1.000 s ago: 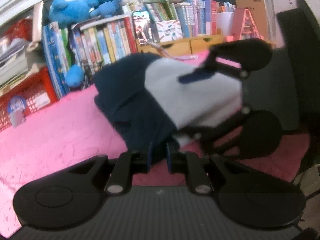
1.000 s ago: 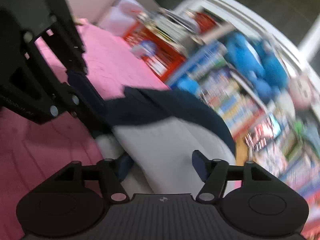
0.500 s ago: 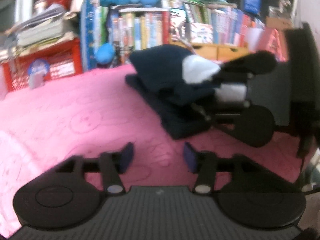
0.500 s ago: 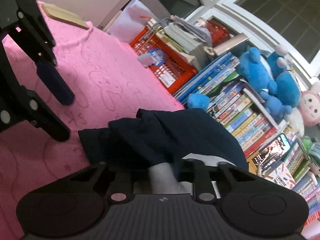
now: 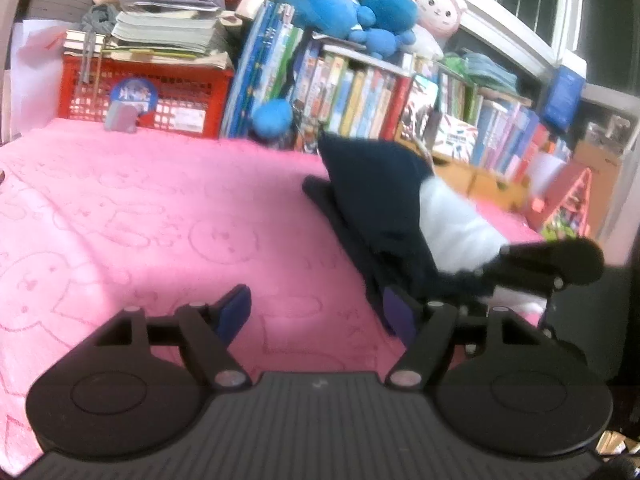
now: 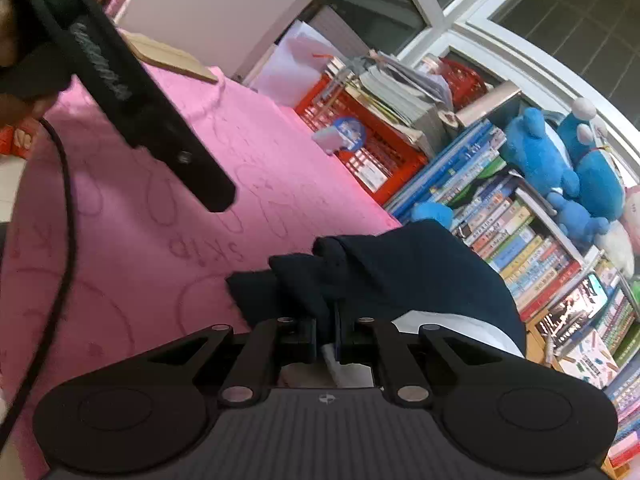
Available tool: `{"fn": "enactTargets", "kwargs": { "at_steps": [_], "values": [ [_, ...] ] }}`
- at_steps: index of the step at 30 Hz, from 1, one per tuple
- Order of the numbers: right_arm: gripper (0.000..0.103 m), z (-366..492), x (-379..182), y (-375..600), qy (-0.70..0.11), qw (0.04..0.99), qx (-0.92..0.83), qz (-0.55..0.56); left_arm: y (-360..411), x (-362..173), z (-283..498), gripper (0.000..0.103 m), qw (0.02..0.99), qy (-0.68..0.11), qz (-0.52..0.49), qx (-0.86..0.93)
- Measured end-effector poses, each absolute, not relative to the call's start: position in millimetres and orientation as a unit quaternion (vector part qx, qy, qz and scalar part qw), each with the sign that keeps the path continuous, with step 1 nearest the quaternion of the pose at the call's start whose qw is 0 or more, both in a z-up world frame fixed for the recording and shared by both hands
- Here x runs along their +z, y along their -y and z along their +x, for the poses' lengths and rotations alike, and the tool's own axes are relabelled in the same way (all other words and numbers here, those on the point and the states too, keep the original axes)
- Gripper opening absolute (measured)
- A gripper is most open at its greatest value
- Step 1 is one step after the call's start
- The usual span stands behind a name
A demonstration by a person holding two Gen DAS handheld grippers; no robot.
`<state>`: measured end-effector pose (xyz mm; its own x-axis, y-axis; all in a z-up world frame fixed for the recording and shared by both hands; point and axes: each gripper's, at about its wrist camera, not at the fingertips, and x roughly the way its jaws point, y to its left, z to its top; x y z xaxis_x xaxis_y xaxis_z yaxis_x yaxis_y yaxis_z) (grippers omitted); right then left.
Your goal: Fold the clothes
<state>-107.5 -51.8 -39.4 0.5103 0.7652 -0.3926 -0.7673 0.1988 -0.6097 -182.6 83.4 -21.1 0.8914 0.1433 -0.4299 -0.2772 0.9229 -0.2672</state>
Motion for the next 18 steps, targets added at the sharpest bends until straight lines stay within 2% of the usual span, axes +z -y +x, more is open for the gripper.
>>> {"fn": "enactTargets", "kwargs": {
  "at_steps": [6, 11, 14, 17, 18],
  "values": [
    [0.01, -112.6, -34.4, 56.2, -0.017, 0.75, 0.542, -0.379, -82.9, -10.0, -171.8, 0.075, 0.961, -0.186, -0.175, 0.105],
    [0.011, -97.3, -7.6, 80.6, -0.09, 0.755, 0.581, -0.29, -75.5, -4.4, -159.4, 0.077, 0.962, -0.188, -0.168, 0.107],
    [0.015, -80.5, 4.7, 110.1, -0.131, 0.767, 0.58, -0.239, -67.2, -6.8, -153.6, 0.078, 0.963, -0.198, -0.152, 0.102],
    [0.031, -58.1, 7.3, 141.1, -0.162, 0.785, 0.559, -0.214, -58.9, -9.0, -147.5, 0.079, 0.963, -0.211, -0.136, 0.096],
    [0.04, -49.8, 6.4, 151.5, -0.173, 0.791, 0.549, -0.208, -56.5, -9.3, -145.7, 0.082, 0.963, -0.215, -0.131, 0.091]
  ]
}}
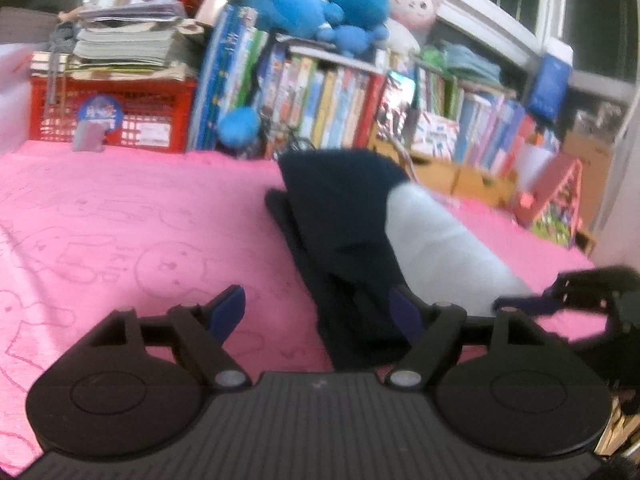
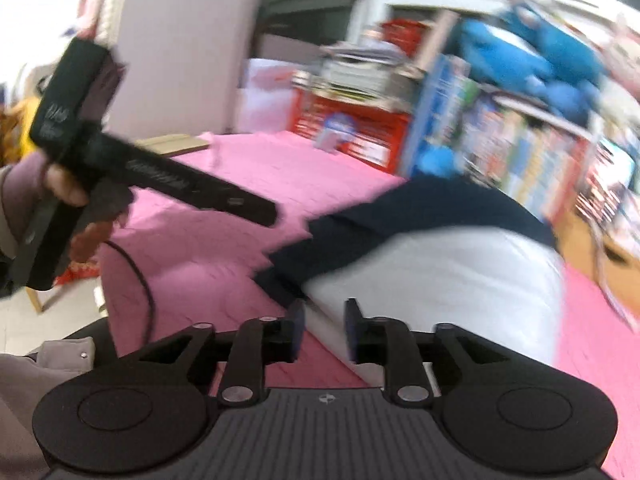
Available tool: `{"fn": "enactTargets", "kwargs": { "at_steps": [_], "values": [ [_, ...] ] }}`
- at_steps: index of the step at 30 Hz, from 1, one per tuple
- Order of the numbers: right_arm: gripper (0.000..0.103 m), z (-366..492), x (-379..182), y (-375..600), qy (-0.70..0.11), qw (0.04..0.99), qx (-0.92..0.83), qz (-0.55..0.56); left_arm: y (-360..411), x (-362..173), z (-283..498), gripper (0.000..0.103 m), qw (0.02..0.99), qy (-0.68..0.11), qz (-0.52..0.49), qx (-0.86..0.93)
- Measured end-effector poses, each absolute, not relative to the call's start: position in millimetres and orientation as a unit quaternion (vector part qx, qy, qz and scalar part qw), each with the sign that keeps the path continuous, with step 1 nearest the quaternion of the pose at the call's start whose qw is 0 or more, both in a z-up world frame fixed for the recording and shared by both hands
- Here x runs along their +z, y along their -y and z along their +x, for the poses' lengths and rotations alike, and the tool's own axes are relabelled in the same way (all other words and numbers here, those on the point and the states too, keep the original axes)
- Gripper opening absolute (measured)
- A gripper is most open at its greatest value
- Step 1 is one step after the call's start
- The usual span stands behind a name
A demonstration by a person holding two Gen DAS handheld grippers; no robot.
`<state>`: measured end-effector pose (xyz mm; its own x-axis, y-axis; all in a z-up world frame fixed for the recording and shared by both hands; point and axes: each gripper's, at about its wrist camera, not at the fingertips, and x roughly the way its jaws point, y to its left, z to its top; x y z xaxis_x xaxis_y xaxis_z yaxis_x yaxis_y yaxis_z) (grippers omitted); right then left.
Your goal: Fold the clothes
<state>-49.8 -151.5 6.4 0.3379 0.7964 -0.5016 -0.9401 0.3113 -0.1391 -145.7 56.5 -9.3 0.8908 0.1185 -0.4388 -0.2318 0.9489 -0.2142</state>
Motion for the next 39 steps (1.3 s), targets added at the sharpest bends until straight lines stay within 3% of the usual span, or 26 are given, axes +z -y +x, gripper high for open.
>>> {"fn": "enactTargets", "kwargs": {
  "at_steps": [1, 4, 8, 11, 18, 24, 29, 33, 39],
  "values": [
    [0.048, -42.4, 5.0, 161.6, -0.184, 0.797, 0.539, -0.202, -54.1, -9.3, -144.3, 0.084, 0.964, -0.219, -0.128, 0.086],
    [0.056, -26.9, 0.4, 189.7, -0.208, 0.815, 0.51, -0.181, -45.5, -9.6, -141.9, 0.087, 0.964, -0.229, -0.114, 0.075],
    [0.059, -16.2, -2.2, 215.8, -0.216, 0.831, 0.492, -0.148, -38.6, -2.0, -137.2, 0.087, 0.966, -0.223, -0.105, 0.084],
    [0.071, -14.7, 0.2, 224.5, -0.207, 0.837, 0.49, -0.129, -38.7, 5.8, -132.5, 0.087, 0.965, -0.214, -0.122, 0.092],
    [0.079, -13.8, -5.3, 235.3, -0.206, 0.837, 0.486, -0.145, -22.9, -5.8, -123.6, 0.089, 0.959, -0.253, -0.098, 0.079],
    [0.084, 5.4, -10.3, 239.0, -0.221, 0.836, 0.48, -0.147, -35.8, 17.7, -106.1, 0.089, 0.965, -0.241, -0.073, 0.076],
    [0.087, 12.2, 9.6, 246.9, -0.195, 0.832, 0.486, -0.183, -62.4, 93.5, -122.0, 0.09, 0.981, -0.158, -0.092, 0.058],
    [0.099, 1.6, 40.0, 273.5, -0.166, 0.816, 0.502, -0.235, -76.3, 140.1, -173.3, 0.098, 0.978, -0.16, -0.131, 0.034],
    [0.103, -21.2, 58.0, 313.3, -0.157, 0.816, 0.506, -0.23, -49.0, 92.5, -212.9, 0.099, 0.956, -0.253, -0.116, 0.094]
  ]
}}
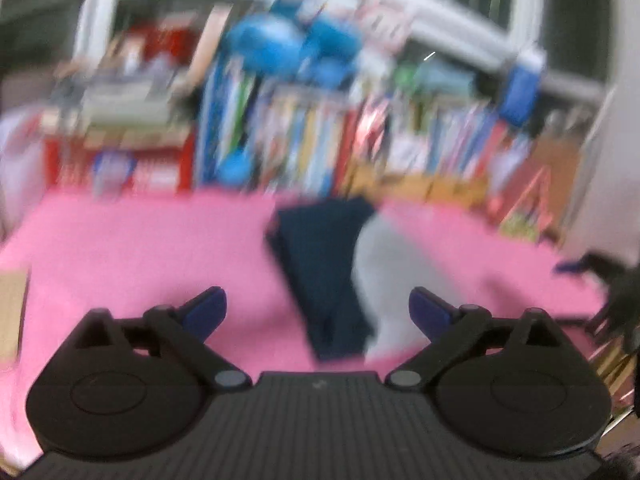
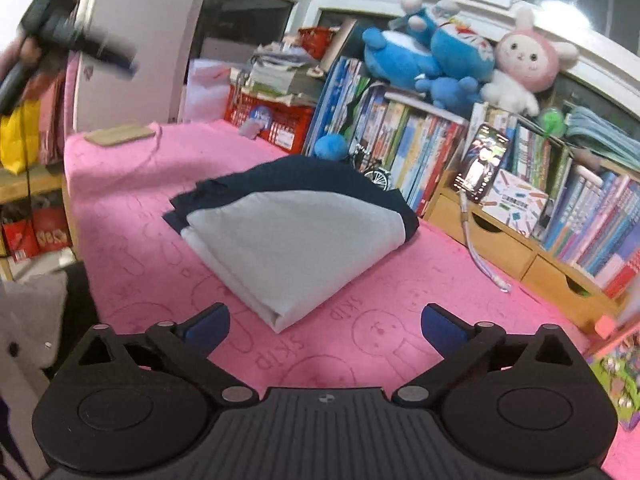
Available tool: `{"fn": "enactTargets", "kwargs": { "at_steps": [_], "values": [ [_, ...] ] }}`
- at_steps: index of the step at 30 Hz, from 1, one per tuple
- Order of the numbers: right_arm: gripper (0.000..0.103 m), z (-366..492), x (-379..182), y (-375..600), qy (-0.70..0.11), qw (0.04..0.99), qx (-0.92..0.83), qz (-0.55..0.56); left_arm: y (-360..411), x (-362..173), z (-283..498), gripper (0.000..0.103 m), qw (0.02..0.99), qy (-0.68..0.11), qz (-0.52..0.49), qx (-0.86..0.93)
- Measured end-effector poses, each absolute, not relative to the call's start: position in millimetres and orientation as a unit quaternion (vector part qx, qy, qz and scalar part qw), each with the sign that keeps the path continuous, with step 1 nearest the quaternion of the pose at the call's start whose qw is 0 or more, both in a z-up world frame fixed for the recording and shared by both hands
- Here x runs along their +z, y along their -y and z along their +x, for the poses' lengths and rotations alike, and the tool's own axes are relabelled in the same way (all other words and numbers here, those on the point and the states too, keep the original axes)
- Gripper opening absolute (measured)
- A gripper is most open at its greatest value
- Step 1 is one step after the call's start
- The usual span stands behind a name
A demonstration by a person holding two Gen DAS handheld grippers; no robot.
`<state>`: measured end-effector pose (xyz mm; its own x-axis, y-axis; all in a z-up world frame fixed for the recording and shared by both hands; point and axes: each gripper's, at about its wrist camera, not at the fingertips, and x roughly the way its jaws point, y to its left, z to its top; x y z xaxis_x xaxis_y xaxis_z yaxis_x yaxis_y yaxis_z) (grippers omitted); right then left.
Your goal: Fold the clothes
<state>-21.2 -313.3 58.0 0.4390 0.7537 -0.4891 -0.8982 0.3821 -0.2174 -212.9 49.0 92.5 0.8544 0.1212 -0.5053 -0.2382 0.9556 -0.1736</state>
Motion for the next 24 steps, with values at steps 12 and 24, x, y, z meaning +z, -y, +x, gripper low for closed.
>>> {"fn": "enactTargets", "kwargs": {
  "at_steps": [12, 24],
  "values": [
    [0.103, -12.5, -23.6, 239.6, -0.211, 0.847, 0.47, -0.133, -6.9, -5.3, -116.5, 0.096, 0.944, -0.297, -0.068, 0.128],
    [0.103, -13.9, -37.8, 218.8, -0.226, 0.85, 0.443, -0.176, -13.1, -25.7, -104.5, 0.103, 0.95, -0.277, -0.064, 0.128]
  ]
}}
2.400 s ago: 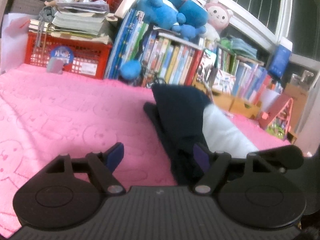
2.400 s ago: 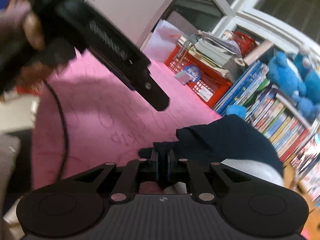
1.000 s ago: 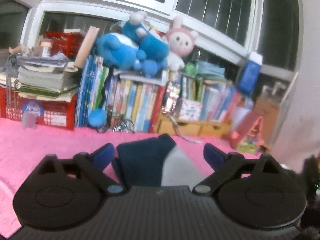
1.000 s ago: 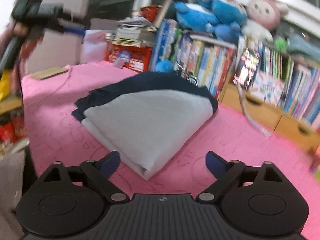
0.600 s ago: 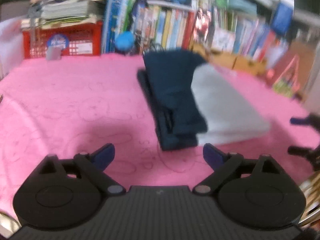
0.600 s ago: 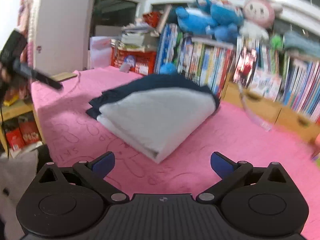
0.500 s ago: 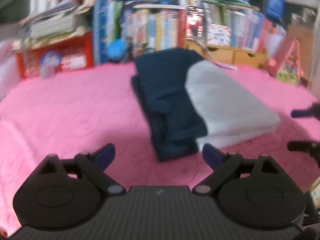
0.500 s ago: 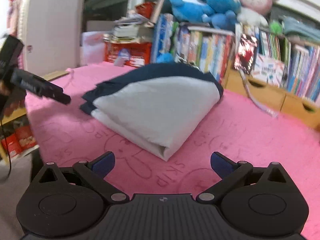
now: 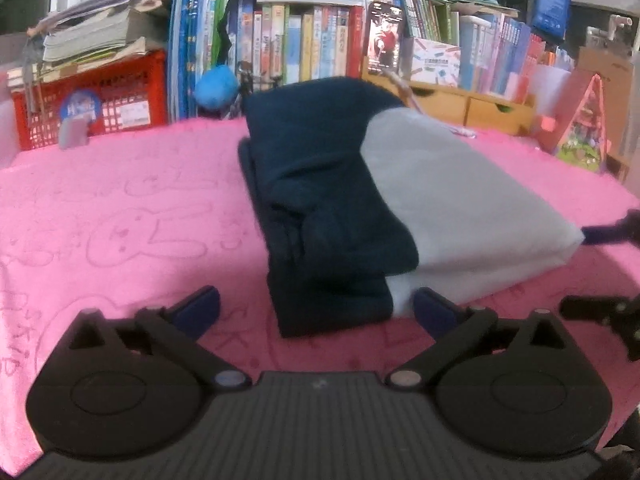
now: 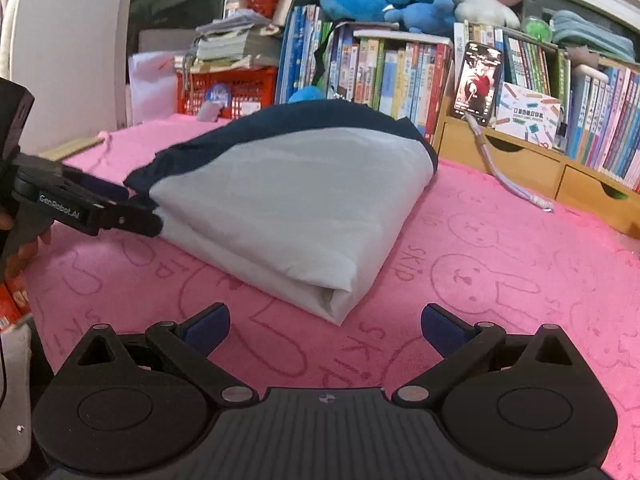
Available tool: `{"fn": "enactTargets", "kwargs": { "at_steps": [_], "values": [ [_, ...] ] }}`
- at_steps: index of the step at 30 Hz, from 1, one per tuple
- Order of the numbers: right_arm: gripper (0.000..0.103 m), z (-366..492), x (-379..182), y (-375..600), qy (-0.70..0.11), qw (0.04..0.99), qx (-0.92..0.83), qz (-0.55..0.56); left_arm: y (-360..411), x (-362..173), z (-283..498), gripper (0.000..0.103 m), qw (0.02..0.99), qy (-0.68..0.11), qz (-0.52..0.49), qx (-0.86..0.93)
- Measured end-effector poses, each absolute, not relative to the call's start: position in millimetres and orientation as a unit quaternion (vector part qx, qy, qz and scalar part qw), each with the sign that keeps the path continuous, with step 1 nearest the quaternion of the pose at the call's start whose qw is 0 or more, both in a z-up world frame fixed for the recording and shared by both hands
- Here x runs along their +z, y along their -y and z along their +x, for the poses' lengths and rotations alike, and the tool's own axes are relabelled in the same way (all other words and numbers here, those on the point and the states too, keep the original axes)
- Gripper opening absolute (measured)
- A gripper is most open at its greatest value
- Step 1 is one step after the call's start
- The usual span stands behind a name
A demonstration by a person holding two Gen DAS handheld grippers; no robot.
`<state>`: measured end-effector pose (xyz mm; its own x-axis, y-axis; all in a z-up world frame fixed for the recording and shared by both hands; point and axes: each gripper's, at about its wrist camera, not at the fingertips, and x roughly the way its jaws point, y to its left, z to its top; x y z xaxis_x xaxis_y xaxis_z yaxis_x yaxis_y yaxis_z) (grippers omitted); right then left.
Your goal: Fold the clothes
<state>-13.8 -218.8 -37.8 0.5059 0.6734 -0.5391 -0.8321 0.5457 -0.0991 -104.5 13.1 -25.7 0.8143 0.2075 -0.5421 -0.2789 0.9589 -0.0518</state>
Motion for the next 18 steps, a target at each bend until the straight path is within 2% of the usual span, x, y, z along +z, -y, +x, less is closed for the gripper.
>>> {"fn": "enactTargets", "kwargs": {
  "at_steps": [11, 18],
  "values": [
    [0.103, -10.7, -39.4, 217.9, -0.238, 0.847, 0.442, -0.174, -23.2, -23.9, -112.1, 0.103, 0.955, -0.254, -0.097, 0.116],
    [0.103, -8.3, -39.2, 218.1, -0.242, 0.847, 0.442, -0.172, -14.3, -24.5, -105.7, 0.103, 0.951, -0.279, -0.054, 0.121]
  ]
}}
